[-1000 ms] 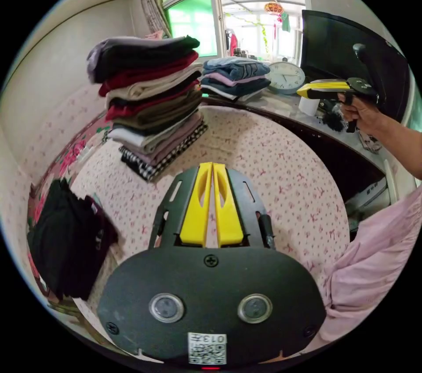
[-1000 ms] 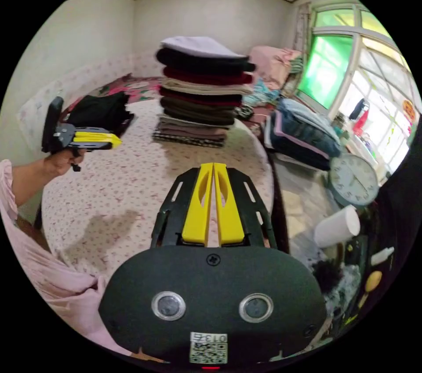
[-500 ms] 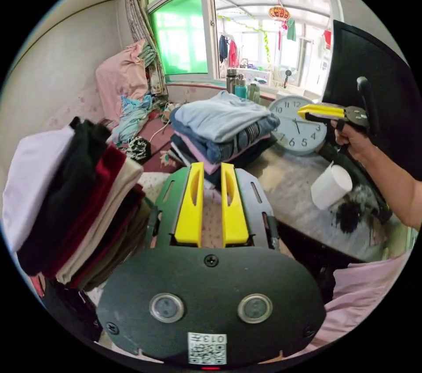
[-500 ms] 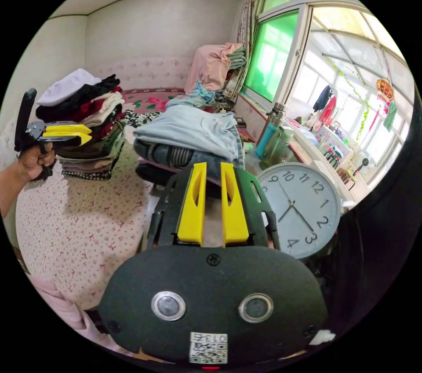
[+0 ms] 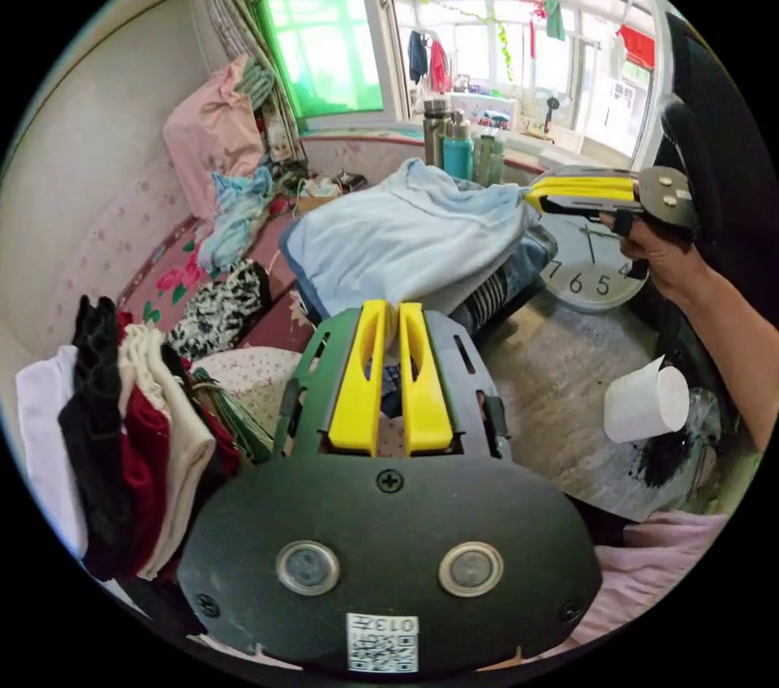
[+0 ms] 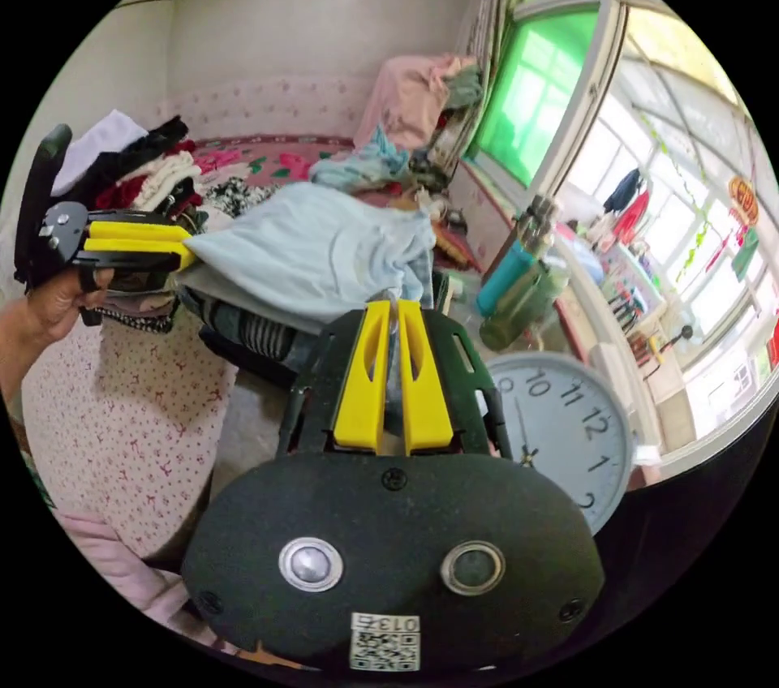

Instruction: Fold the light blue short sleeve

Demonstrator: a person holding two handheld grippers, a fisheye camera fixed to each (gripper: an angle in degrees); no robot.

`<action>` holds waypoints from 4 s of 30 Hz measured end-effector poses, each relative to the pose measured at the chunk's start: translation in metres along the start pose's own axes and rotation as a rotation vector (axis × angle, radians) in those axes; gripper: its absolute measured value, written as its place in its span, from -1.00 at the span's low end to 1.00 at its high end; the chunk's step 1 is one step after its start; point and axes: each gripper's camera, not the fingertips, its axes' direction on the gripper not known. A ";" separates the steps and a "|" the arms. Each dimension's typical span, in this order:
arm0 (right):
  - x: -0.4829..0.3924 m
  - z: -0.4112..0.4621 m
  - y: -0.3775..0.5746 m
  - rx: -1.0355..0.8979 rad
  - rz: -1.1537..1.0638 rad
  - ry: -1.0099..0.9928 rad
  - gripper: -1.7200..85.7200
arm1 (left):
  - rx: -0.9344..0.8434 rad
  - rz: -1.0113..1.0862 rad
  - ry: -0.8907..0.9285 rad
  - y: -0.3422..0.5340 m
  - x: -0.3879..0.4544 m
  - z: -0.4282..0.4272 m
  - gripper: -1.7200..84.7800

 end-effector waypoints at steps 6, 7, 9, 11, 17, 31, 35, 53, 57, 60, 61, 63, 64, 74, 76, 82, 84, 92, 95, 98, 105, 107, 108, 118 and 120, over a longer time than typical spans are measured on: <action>-0.037 -0.150 -0.030 0.392 -0.104 -0.014 -0.94 | 0.272 -0.039 0.012 0.022 -0.025 -0.122 -0.93; -0.049 -0.188 -0.032 0.507 -0.123 -0.040 -0.94 | 0.350 -0.055 0.019 0.034 -0.031 -0.156 -0.93; -0.077 -0.255 -0.030 0.686 -0.152 -0.096 -0.94 | 0.446 -0.059 0.031 0.058 -0.041 -0.207 -0.93; -0.099 -0.297 -0.026 0.788 -0.170 -0.156 -0.94 | 0.501 -0.044 0.034 0.086 -0.049 -0.255 -0.93; -0.205 -0.382 -0.007 0.906 -0.308 -0.326 -0.94 | 0.535 -0.034 0.001 0.212 -0.074 -0.373 -0.92; -0.559 -0.298 0.126 0.196 -0.593 -0.897 -0.91 | -0.050 -0.542 0.035 0.607 -0.121 -0.364 -0.83; -0.589 -0.231 0.191 -0.103 -0.390 -0.773 -0.89 | -0.115 -0.668 0.087 0.667 -0.131 -0.345 -0.81; -0.725 -0.104 0.243 -0.458 -0.550 -0.559 -0.91 | -0.306 -0.584 0.114 0.662 -0.141 -0.250 -0.93; -0.636 -0.153 0.214 -0.168 -0.354 -0.679 -0.94 | -0.093 -0.659 0.044 0.675 -0.177 -0.344 -0.95; -0.569 -0.190 0.199 -0.028 -0.273 -0.709 -0.94 | 0.101 -0.725 -0.017 0.689 -0.199 -0.427 -0.95; -0.536 -0.206 0.197 0.036 -0.229 -0.718 -0.94 | 0.172 -0.737 -0.057 0.695 -0.201 -0.459 -0.95; -0.473 -0.236 0.209 0.200 -0.143 -0.796 -0.95 | 0.271 -0.731 -0.096 0.705 -0.199 -0.499 -0.95; -0.460 -0.240 0.215 0.232 -0.125 -0.822 -0.95 | 0.316 -0.727 -0.098 0.714 -0.195 -0.516 -0.95; -0.401 -0.183 0.388 -0.228 0.181 -0.753 -0.91 | -0.104 -1.003 -0.065 0.825 -0.140 -0.468 -0.95; -0.396 -0.185 0.400 -0.228 0.227 -0.734 -0.90 | -0.125 -1.000 -0.095 0.829 -0.130 -0.468 -0.93; -0.437 -0.171 0.375 -0.300 -0.025 -0.638 -0.84 | -0.286 -0.805 -0.063 0.793 -0.123 -0.410 -0.80; -0.461 -0.158 0.365 -0.343 -0.117 -0.598 -0.82 | -0.353 -0.756 -0.059 0.782 -0.120 -0.384 -0.77; -0.510 -0.101 0.359 -0.506 -0.228 -0.498 -0.81 | -0.448 -0.642 0.017 0.756 -0.112 -0.320 -0.71; -0.511 -0.107 0.367 -0.488 -0.232 -0.454 -0.90 | -0.483 -0.535 -0.076 0.754 -0.101 -0.319 -0.82; -0.497 -0.133 0.367 -0.427 -0.225 -0.523 -0.93 | -0.489 -0.526 -0.020 0.758 -0.108 -0.335 -0.92; -0.405 -0.239 0.353 -0.090 -0.124 -0.837 -0.94 | -0.096 -0.481 0.163 0.772 -0.146 -0.472 -0.95; -0.384 -0.265 0.355 -0.011 -0.117 -0.940 -0.94 | -0.011 -0.426 0.219 0.775 -0.149 -0.510 -0.95; -0.377 -0.274 0.356 0.014 -0.117 -0.966 -0.94 | 0.062 -0.406 0.256 0.780 -0.152 -0.538 -0.95; -0.357 -0.279 0.343 -0.121 -0.078 -0.878 -0.94 | 0.212 -0.690 0.182 0.831 -0.216 -0.580 -0.96; -0.370 -0.283 0.315 -0.098 -0.108 -0.812 -0.94 | 0.208 -0.661 0.079 0.804 -0.231 -0.594 -0.96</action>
